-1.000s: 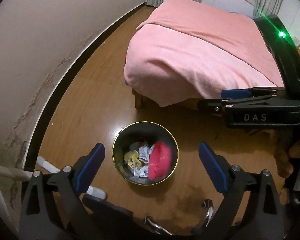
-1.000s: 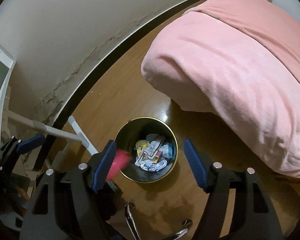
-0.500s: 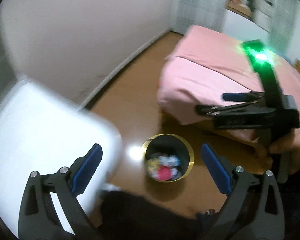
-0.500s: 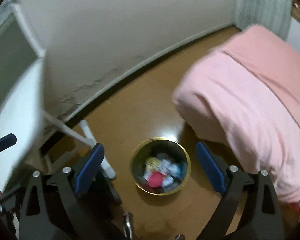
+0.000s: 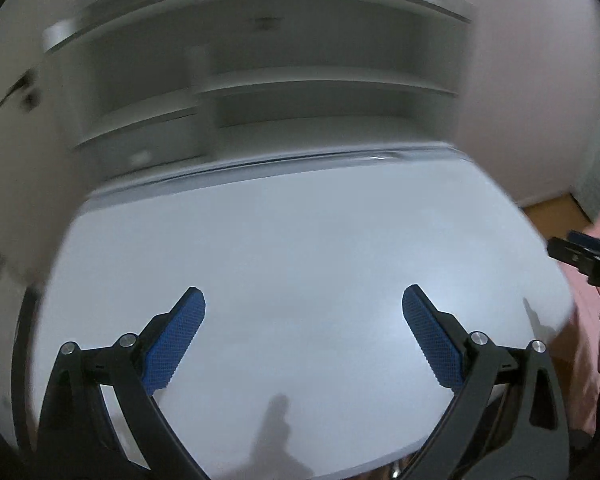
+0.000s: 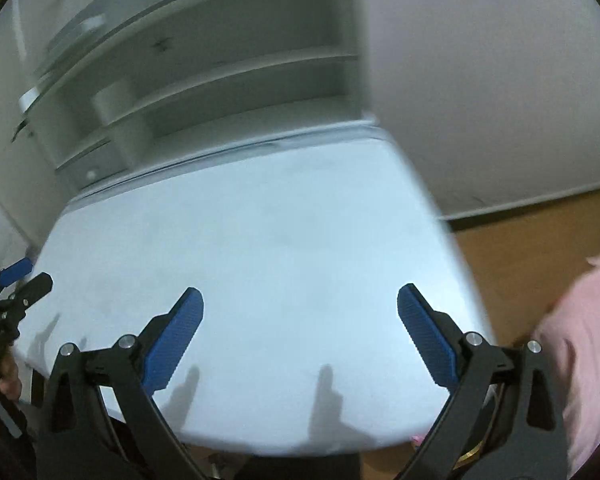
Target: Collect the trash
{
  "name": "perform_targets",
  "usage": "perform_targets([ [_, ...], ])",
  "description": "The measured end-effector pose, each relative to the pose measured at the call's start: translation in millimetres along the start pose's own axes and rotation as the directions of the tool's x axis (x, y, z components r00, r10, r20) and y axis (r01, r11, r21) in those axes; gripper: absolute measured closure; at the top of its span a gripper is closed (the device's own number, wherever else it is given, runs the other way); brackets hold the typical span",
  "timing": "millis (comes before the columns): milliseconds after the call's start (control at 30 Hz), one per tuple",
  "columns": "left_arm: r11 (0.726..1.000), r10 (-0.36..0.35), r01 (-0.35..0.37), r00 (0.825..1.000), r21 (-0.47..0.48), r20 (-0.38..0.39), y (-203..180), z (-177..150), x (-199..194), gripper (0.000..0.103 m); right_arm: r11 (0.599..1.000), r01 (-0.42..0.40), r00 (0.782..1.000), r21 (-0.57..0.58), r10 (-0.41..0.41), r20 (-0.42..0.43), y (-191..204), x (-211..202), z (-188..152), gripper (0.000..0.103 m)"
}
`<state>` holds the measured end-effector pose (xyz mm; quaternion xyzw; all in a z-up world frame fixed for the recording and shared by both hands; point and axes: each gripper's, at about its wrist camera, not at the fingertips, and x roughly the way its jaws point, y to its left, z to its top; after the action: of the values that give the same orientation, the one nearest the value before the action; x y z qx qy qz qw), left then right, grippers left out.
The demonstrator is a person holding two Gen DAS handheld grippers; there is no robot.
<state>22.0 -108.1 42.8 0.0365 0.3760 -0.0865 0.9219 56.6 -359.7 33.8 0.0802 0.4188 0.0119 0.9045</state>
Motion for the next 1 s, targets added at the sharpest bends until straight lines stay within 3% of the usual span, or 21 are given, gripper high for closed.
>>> perform_targets([
  [133,0.992,0.094,-0.095,0.995,-0.089,-0.012,56.3,-17.9,-14.0,0.007,0.998,-0.045,0.999,-0.05,0.044,-0.023,40.4,16.6,6.8,0.009],
  [267,0.981,0.133,-0.135,0.991,-0.139,-0.026,86.2,-37.6,-24.2,0.007,0.996,-0.054,0.998,-0.071,0.051,-0.038,60.6,24.0,11.3,0.009],
  [567,0.978,0.131,-0.133,0.991,-0.162,-0.024,104.6,-51.9,-31.6,0.007,0.996,-0.03,0.998,-0.086,0.025,-0.051,74.1,25.5,6.7,0.009],
  [1000,0.982,0.117,-0.118,0.993,-0.15,-0.014,100.3,-39.4,-20.6,0.007,0.996,-0.016,0.999,-0.082,0.013,-0.045,72.8,24.1,4.7,0.009],
])
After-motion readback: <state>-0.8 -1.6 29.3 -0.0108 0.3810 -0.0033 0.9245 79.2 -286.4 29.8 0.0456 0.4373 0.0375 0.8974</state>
